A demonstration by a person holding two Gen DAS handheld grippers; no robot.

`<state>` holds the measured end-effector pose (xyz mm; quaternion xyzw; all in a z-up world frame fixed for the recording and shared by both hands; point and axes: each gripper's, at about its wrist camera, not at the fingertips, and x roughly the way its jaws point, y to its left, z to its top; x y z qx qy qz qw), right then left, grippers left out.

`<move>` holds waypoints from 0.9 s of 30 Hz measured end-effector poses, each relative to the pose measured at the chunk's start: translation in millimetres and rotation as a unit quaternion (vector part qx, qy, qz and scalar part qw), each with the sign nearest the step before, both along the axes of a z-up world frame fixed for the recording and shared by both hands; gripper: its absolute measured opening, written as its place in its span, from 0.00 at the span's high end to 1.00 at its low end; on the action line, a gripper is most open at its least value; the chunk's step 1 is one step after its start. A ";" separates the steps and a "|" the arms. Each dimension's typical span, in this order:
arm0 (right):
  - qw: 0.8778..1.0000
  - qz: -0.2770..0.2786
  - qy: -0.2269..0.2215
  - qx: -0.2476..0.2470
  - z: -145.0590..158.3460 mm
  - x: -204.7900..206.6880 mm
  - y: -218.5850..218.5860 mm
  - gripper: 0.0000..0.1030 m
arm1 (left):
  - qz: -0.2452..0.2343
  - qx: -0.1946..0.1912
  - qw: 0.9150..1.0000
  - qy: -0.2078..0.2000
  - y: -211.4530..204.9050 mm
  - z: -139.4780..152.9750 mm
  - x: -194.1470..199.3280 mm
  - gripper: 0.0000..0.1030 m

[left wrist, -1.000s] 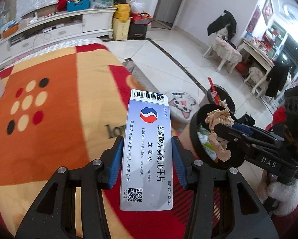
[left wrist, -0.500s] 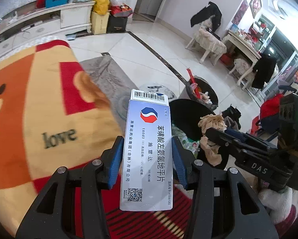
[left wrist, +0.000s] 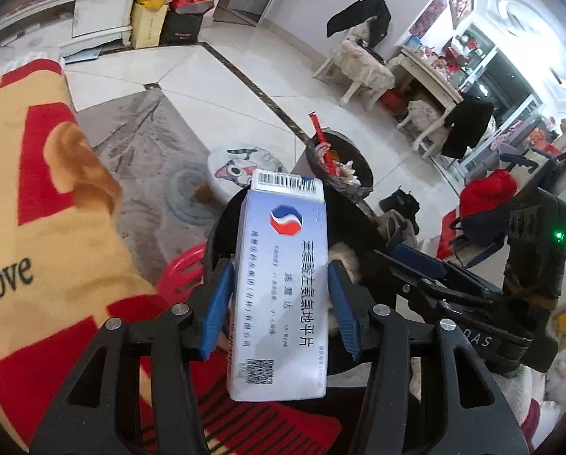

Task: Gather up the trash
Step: 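Open the right tool over the bin while the left tool drops the medicine box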

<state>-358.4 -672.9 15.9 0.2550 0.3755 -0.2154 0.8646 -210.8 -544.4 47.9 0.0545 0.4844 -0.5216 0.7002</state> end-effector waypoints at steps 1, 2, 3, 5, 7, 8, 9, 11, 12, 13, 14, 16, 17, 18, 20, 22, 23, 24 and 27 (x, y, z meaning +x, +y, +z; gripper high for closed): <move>1.000 -0.002 -0.001 0.002 -0.1 -2.1 -1.4 0.29 | 0.002 -0.001 1.000 -0.003 0.5 0.9 -1.0 0.43; 1.000 -0.003 0.000 0.003 -0.1 -3.8 -1.9 0.29 | 0.007 0.001 1.000 -0.011 1.8 1.9 -1.4 0.40; 1.000 -0.005 0.000 0.003 -0.3 -4.6 -2.3 0.29 | 0.013 0.004 1.000 -0.020 3.4 3.4 -1.6 0.40; 1.000 -0.005 0.001 0.003 0.0 -6.6 -2.1 0.29 | 0.019 0.009 0.999 -0.031 4.3 5.4 -2.6 0.40; 1.000 -0.006 0.001 0.001 1.2 -8.0 0.2 0.29 | 0.026 0.013 0.999 -0.046 8.8 8.3 -6.0 0.40; 1.000 -0.006 0.001 -0.001 2.1 -8.6 2.0 0.29 | 0.029 0.014 0.998 -0.052 10.9 9.9 -7.1 0.40; 1.000 -0.006 0.000 -0.005 3.0 -9.1 4.4 0.29 | 0.033 0.015 0.998 -0.060 14.2 11.6 -8.5 0.40; 1.000 -0.006 0.000 -0.016 6.6 -9.8 11.2 0.29 | 0.045 0.019 0.996 -0.079 18.6 17.4 -11.6 0.40; 1.000 -0.008 -0.001 -0.021 8.3 -10.5 14.0 0.29 | 0.050 0.021 0.995 -0.085 22.0 18.5 -11.8 0.40; 1.000 -0.009 -0.003 -0.027 10.0 -11.7 16.6 0.29 | 0.054 0.021 0.994 -0.088 24.8 20.0 -12.3 0.40; 0.999 -0.011 -0.005 -0.034 12.2 -12.8 19.8 0.29 | 0.057 0.019 0.994 -0.090 28.6 22.1 -13.2 0.40; 0.999 -0.015 -0.009 -0.048 17.3 -14.2 25.8 0.29 | 0.064 0.012 0.993 -0.094 37.7 25.5 -13.4 0.40; 0.998 -0.016 -0.011 -0.056 19.9 -15.2 29.0 0.29 | 0.069 0.009 0.993 -0.099 42.5 28.1 -14.2 0.40; 0.998 -0.018 -0.014 -0.064 23.5 -15.9 33.0 0.29 | 0.074 0.006 0.992 -0.105 48.1 30.8 -16.1 0.40; 0.997 -0.020 -0.020 -0.078 29.8 -18.7 40.7 0.29 | 0.082 0.004 0.990 -0.117 54.1 36.1 -17.0 0.40; 0.996 -0.022 -0.027 -0.086 35.3 -20.7 46.4 0.29 | 0.091 -0.003 0.986 -0.140 62.8 44.4 -21.8 0.40; 0.995 -0.022 -0.030 -0.091 38.1 -20.9 49.4 0.29 | 0.096 -0.006 0.984 -0.152 68.3 47.9 -24.7 0.40; 0.995 -0.023 -0.033 -0.097 41.5 -21.7 52.9 0.29 | 0.102 -0.007 0.980 -0.168 73.3 52.7 -28.6 0.40; 0.992 -0.026 -0.046 -0.111 50.8 -24.6 64.0 0.29 | 0.107 -0.012 0.975 -0.196 81.6 63.2 -36.6 0.40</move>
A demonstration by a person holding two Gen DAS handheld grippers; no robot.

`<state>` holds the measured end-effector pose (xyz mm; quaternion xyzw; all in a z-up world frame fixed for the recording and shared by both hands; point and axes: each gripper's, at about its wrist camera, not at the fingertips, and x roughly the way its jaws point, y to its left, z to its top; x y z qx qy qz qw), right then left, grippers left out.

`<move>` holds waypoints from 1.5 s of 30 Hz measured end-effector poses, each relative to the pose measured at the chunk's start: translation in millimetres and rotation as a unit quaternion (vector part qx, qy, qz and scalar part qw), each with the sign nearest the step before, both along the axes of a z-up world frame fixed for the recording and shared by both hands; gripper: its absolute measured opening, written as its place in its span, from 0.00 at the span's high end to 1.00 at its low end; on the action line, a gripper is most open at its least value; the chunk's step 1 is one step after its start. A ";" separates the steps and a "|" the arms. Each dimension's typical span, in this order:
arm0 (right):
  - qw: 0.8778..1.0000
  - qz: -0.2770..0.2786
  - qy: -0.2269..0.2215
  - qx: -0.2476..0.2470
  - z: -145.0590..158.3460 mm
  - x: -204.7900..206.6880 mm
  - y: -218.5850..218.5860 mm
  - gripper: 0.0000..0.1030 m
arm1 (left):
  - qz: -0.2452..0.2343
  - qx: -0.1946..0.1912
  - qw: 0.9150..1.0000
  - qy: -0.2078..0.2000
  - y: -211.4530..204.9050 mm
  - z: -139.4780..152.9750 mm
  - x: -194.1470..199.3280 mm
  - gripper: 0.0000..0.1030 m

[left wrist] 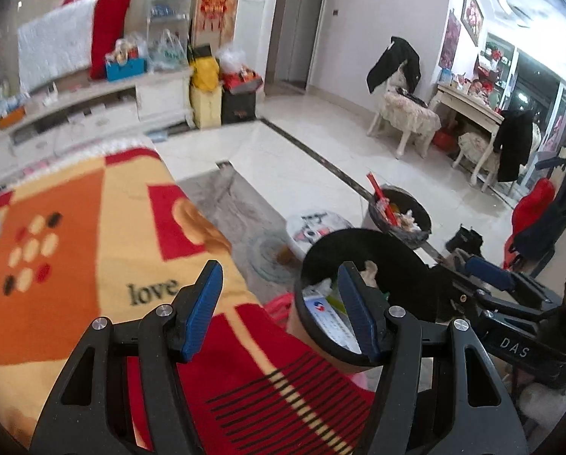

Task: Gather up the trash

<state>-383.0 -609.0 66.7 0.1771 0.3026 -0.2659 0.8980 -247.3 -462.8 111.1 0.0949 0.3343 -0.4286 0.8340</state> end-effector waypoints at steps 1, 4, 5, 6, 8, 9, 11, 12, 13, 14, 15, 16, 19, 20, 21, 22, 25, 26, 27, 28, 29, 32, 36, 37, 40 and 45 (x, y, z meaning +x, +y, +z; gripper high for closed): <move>1.000 -0.001 -0.004 -0.004 2.7 -0.4 2.8 0.29 | 0.000 -0.004 1.000 -0.006 4.0 4.2 -2.2 0.40; 1.000 -0.007 -0.010 -0.023 11.2 -2.1 12.1 0.29 | 0.003 -0.015 1.000 -0.015 13.6 11.4 -3.3 0.40; 0.999 -0.009 -0.010 -0.029 13.8 -2.6 14.7 0.28 | 0.005 -0.019 1.000 -0.020 16.7 14.2 -4.0 0.40; 0.999 -0.010 -0.013 -0.034 16.4 -3.4 17.3 0.28 | 0.007 -0.021 0.999 -0.024 19.1 16.5 -4.1 0.40; 0.999 -0.010 -0.020 -0.041 21.3 -5.8 22.1 0.27 | 0.011 -0.022 0.999 -0.036 23.0 20.8 -6.7 0.40; 0.999 -0.011 -0.025 -0.045 24.2 -7.0 24.7 0.26 | 0.012 -0.023 0.999 -0.040 25.6 22.3 -10.2 0.40; 0.998 -0.012 -0.031 -0.055 29.0 -8.4 28.9 0.26 | 0.012 -0.029 0.999 -0.044 28.9 24.9 -12.7 0.40; 0.998 -0.012 -0.032 -0.060 31.6 -8.2 31.4 0.26 | 0.011 -0.031 0.998 -0.043 30.1 25.8 -13.2 0.40; 0.997 -0.012 -0.033 -0.066 33.7 -8.6 34.2 0.25 | 0.011 -0.034 0.998 -0.042 31.6 26.3 -13.3 0.40; 0.997 -0.012 -0.032 -0.072 35.7 -8.2 36.7 0.24 | 0.010 -0.036 0.998 -0.042 33.9 27.1 -13.7 0.40; 0.996 -0.011 -0.031 -0.078 37.9 -7.2 38.8 0.24 | 0.010 -0.039 0.998 -0.043 34.6 27.7 -14.4 0.40; 0.996 -0.011 -0.030 -0.082 38.8 -6.8 40.0 0.21 | 0.010 -0.040 0.998 -0.043 35.7 27.6 -15.3 0.40; 0.995 -0.008 -0.035 -0.088 42.2 -4.8 45.9 0.20 | 0.008 -0.043 0.998 -0.046 36.8 28.7 -17.3 0.40; 0.995 -0.007 -0.036 -0.088 42.9 -4.0 46.1 0.20 | 0.008 -0.043 0.998 -0.047 36.8 29.3 -17.7 0.40; 0.995 -0.006 -0.038 -0.087 42.9 -3.7 46.2 0.20 | 0.009 -0.044 0.998 -0.048 36.9 29.8 -17.8 0.40; 0.995 -0.005 -0.040 -0.088 43.1 -3.8 46.3 0.20 | 0.010 -0.045 0.998 -0.048 37.2 30.4 -17.2 0.40; 0.995 -0.004 -0.044 -0.090 45.2 -4.0 48.8 0.20 | 0.013 -0.048 0.998 -0.046 38.8 31.1 -15.5 0.40; 0.995 -0.004 -0.045 -0.090 45.6 -4.1 48.7 0.20 | 0.014 -0.049 0.998 -0.045 38.8 31.0 -14.9 0.40; 0.995 -0.004 -0.046 -0.090 46.2 -4.3 49.0 0.20 | 0.014 -0.049 0.998 -0.044 39.1 30.5 -14.6 0.40; 0.995 -0.005 -0.048 -0.091 47.5 -5.6 50.0 0.20 | 0.014 -0.049 0.998 -0.043 39.3 29.9 -14.4 0.40; 0.995 -0.005 -0.049 -0.091 48.4 -5.9 50.1 0.20 | 0.013 -0.049 0.998 -0.042 39.0 29.6 -14.5 0.40; 0.994 -0.007 -0.051 -0.094 49.8 -7.0 50.6 0.20 | 0.011 -0.049 0.998 -0.045 38.8 29.4 -16.3 0.40; 0.994 -0.006 -0.052 -0.093 51.6 -6.6 51.6 0.19 | 0.010 -0.049 0.998 -0.047 40.2 29.1 -17.1 0.40; 0.994 -0.006 -0.052 -0.094 51.9 -6.6 51.8 0.19 | 0.011 -0.048 0.998 -0.047 40.2 29.2 -16.3 0.40; 0.994 -0.006 -0.050 -0.093 51.8 -6.2 51.9 0.19 | 0.010 -0.048 0.998 -0.045 39.7 29.7 -16.1 0.40; 0.995 -0.005 -0.048 -0.093 52.4 -5.2 52.7 0.19 | 0.008 -0.048 0.998 -0.042 39.3 29.8 -15.6 0.40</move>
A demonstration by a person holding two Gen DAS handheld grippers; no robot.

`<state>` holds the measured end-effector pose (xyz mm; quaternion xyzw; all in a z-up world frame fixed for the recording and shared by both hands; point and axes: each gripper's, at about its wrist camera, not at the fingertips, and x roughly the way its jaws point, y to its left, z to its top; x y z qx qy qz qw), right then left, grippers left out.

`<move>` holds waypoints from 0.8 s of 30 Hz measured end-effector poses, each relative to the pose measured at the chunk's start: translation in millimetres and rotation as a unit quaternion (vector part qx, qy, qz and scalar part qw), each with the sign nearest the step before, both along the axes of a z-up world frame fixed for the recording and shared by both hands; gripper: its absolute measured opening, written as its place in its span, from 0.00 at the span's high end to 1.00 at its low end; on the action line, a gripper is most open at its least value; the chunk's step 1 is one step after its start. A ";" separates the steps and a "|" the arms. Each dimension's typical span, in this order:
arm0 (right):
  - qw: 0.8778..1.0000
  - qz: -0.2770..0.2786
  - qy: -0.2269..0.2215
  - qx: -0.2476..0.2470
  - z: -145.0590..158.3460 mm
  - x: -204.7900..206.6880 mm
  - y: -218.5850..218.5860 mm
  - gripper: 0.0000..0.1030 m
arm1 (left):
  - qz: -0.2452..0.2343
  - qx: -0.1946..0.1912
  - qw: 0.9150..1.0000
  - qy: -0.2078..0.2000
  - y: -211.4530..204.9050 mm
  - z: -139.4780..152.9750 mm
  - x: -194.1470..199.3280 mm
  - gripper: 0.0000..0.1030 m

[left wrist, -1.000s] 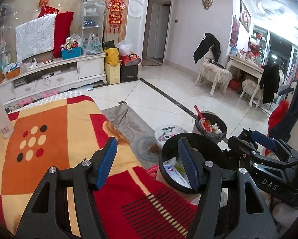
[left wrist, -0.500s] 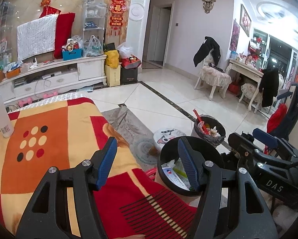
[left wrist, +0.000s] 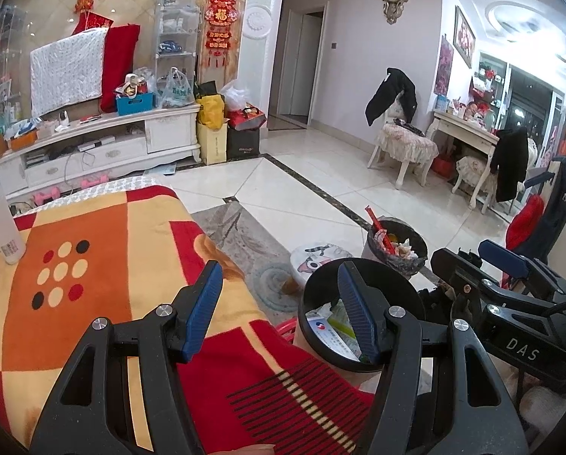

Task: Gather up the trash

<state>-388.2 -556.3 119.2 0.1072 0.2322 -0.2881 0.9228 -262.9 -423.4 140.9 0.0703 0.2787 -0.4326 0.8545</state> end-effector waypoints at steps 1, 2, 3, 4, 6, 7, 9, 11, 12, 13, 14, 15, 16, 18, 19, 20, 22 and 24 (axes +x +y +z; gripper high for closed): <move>1.000 -0.001 0.001 -0.001 0.0 0.1 0.0 0.19 | -0.001 0.000 1.000 0.000 -0.1 0.2 0.5 0.40; 1.000 -0.001 0.002 -0.001 -0.3 0.8 -0.1 0.19 | -0.001 0.000 1.000 0.000 -0.4 0.4 0.0 0.40; 1.000 -0.001 0.002 0.000 -0.6 0.6 -0.2 0.19 | -0.001 0.000 1.000 -0.001 -0.4 0.5 -0.3 0.40; 1.000 -0.001 0.003 0.001 -0.7 1.5 -0.4 0.19 | -0.001 0.000 1.000 0.000 -0.5 0.5 -0.2 0.40; 1.000 0.000 0.004 0.002 -1.3 1.2 -1.1 0.19 | -0.002 0.000 1.000 0.000 -0.7 0.6 0.1 0.40; 1.000 0.000 0.003 0.002 -1.3 1.1 -1.0 0.19 | -0.002 0.000 1.000 0.000 -0.8 0.6 -0.1 0.40; 1.000 0.000 0.004 0.002 -1.3 1.4 -1.4 0.19 | -0.001 0.001 1.000 0.000 -0.9 0.6 -0.2 0.40; 1.000 0.000 0.004 0.003 -1.7 1.3 -1.4 0.19 | -0.001 0.001 1.000 0.001 0.9 0.1 0.6 0.40; 1.000 0.000 0.004 0.003 -1.9 1.3 -1.3 0.19 | -0.001 0.000 1.000 0.001 0.8 0.0 0.8 0.40; 1.000 0.001 0.004 0.003 -2.0 1.2 -1.1 0.19 | -0.001 0.000 1.000 0.002 0.9 0.2 0.6 0.40; 1.000 0.001 0.004 0.002 -1.7 1.3 -1.4 0.19 | -0.001 0.000 1.000 0.002 0.9 0.3 0.6 0.40; 1.000 0.000 0.004 0.002 -1.6 1.3 -1.3 0.19 | -0.001 0.000 1.000 0.003 0.6 -0.9 -0.6 0.40; 1.000 0.000 0.004 0.002 -1.7 1.1 -1.2 0.19 | -0.001 0.000 1.000 0.004 0.3 -0.9 -1.0 0.40; 1.000 0.000 0.004 0.003 -1.4 1.4 -1.2 0.19 | -0.002 0.001 1.000 0.005 -0.2 -1.9 -1.5 0.40; 1.000 0.000 0.004 0.003 -1.3 1.4 -1.2 0.19 | -0.002 0.001 1.000 0.006 -0.3 -2.3 -1.1 0.40; 1.000 0.000 0.004 0.002 -1.3 1.5 -1.3 0.19 | -0.003 0.001 1.000 0.006 -0.2 -2.3 -1.2 0.40; 1.000 0.000 0.004 0.003 -1.5 1.5 -1.2 0.19 | -0.003 0.001 1.000 0.006 0.6 -3.2 -0.2 0.40; 1.000 0.000 0.004 0.003 -1.2 1.5 -1.5 0.19 | -0.003 0.000 1.000 0.007 0.7 -3.2 -0.2 0.40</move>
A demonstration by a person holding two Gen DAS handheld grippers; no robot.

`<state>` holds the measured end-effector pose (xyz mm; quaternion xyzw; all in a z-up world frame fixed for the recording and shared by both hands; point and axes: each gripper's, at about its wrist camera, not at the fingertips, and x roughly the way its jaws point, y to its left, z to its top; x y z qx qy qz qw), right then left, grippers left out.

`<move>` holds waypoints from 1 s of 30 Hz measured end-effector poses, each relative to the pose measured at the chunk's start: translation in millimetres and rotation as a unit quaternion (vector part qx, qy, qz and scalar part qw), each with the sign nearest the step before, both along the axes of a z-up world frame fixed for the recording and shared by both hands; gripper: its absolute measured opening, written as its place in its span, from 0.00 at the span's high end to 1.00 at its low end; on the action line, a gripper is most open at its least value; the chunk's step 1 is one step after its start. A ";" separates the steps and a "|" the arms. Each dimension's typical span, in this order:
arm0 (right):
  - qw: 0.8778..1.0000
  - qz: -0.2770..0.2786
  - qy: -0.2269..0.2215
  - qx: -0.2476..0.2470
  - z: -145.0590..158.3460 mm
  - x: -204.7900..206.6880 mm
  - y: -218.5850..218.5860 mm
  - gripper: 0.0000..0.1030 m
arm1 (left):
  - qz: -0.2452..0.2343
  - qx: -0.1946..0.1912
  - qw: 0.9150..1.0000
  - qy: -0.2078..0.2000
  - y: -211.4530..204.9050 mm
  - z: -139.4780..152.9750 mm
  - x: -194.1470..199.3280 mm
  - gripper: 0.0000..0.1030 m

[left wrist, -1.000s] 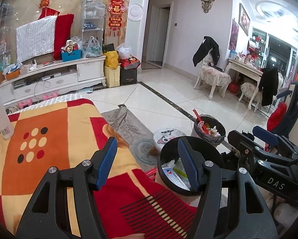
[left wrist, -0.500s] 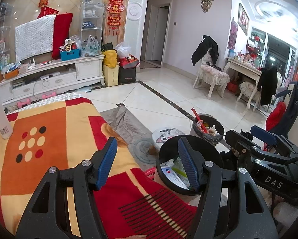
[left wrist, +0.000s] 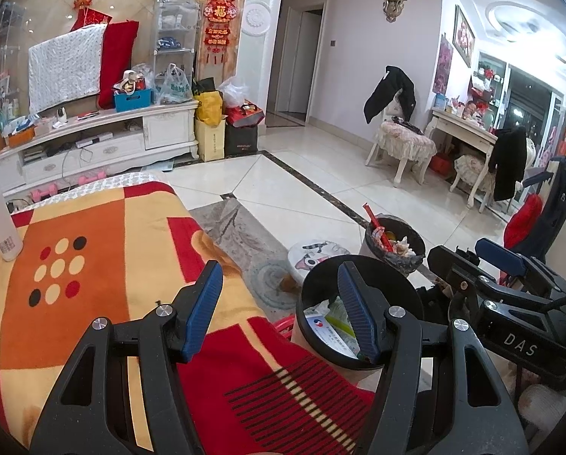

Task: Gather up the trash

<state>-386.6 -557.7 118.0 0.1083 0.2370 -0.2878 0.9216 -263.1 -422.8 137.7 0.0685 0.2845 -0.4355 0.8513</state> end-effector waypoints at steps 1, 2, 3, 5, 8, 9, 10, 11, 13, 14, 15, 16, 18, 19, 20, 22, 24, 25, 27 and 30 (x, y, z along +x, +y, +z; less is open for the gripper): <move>1.000 0.000 0.000 0.000 0.1 0.0 -0.1 0.19 | 0.000 0.000 1.000 0.001 -0.1 -0.2 -0.6 0.40; 1.000 0.000 0.000 0.000 0.1 0.0 -0.1 0.19 | -0.001 0.000 1.000 0.001 0.0 -0.4 -0.4 0.40; 1.000 0.000 0.001 0.000 0.1 0.0 -0.1 0.19 | -0.001 0.000 1.000 0.001 0.1 -0.9 -0.8 0.40; 1.000 0.000 0.001 0.000 0.2 0.0 0.0 0.19 | -0.002 0.002 1.000 0.001 -0.3 -2.0 0.0 0.40; 1.000 -0.001 0.002 0.002 -3.3 -0.4 -0.6 0.19 | -0.004 0.003 1.000 0.002 -1.1 -3.5 -1.4 0.40; 1.000 -0.001 0.003 0.003 -4.7 -0.7 -1.1 0.19 | -0.003 0.003 1.000 0.002 -1.1 -3.4 -1.4 0.40; 1.000 -0.001 0.003 0.003 -5.2 -1.3 -0.9 0.19 | -0.004 0.003 1.000 0.003 -1.1 -3.8 -1.9 0.40; 1.000 -0.001 0.003 0.003 -5.3 -1.1 -1.3 0.19 | -0.003 0.002 1.000 0.003 -1.0 -3.5 -1.5 0.40; 1.000 -0.001 0.003 0.003 -5.5 -1.6 -1.0 0.19 | -0.004 0.002 1.000 0.003 -1.0 -3.5 -1.4 0.40; 1.000 -0.001 0.003 0.003 -5.2 -1.0 -1.4 0.19 | -0.004 0.003 1.000 0.003 -1.1 -3.7 -1.7 0.40; 1.000 -0.001 0.004 0.003 -5.3 -1.1 -1.4 0.19 | -0.004 0.003 1.000 0.003 -1.1 -3.9 -2.2 0.40; 1.000 -0.001 0.004 0.004 -5.5 -1.4 -1.3 0.19 | -0.005 0.003 1.000 0.003 -1.5 -3.7 -1.4 0.40; 1.000 -0.001 0.005 0.005 -6.8 -1.7 -1.4 0.19 | -0.005 0.003 1.000 0.003 -1.7 -4.1 -2.2 0.40; 1.000 -0.001 0.006 0.006 -7.6 -1.0 -2.0 0.19 | -0.004 0.003 1.000 0.004 -1.5 -3.6 -1.4 0.40; 1.000 -0.001 0.006 0.007 -8.4 -2.2 -1.6 0.19 | -0.004 0.003 1.000 0.004 -1.6 -4.2 -2.3 0.40; 1.000 -0.002 0.007 0.007 -8.2 -0.9 -2.6 0.19 | -0.005 0.003 1.000 0.004 -1.5 -3.5 -1.4 0.40; 1.000 -0.001 0.007 0.007 -8.4 -1.2 -2.5 0.19 | -0.006 0.004 1.000 0.005 -2.0 -5.9 -3.9 0.40; 1.000 -0.001 0.007 0.007 -8.1 -0.9 -2.7 0.19 | -0.006 0.004 1.000 0.005 -2.1 -5.8 -3.7 0.40; 1.000 -0.002 0.007 0.007 -8.0 -0.9 -2.8 0.19 | -0.007 0.004 1.000 0.005 -2.2 -6.6 -5.4 0.40; 1.000 -0.002 0.008 0.009 -8.3 -0.8 -3.1 0.19 | -0.007 0.005 1.000 0.006 -2.6 -9.1 -8.5 0.40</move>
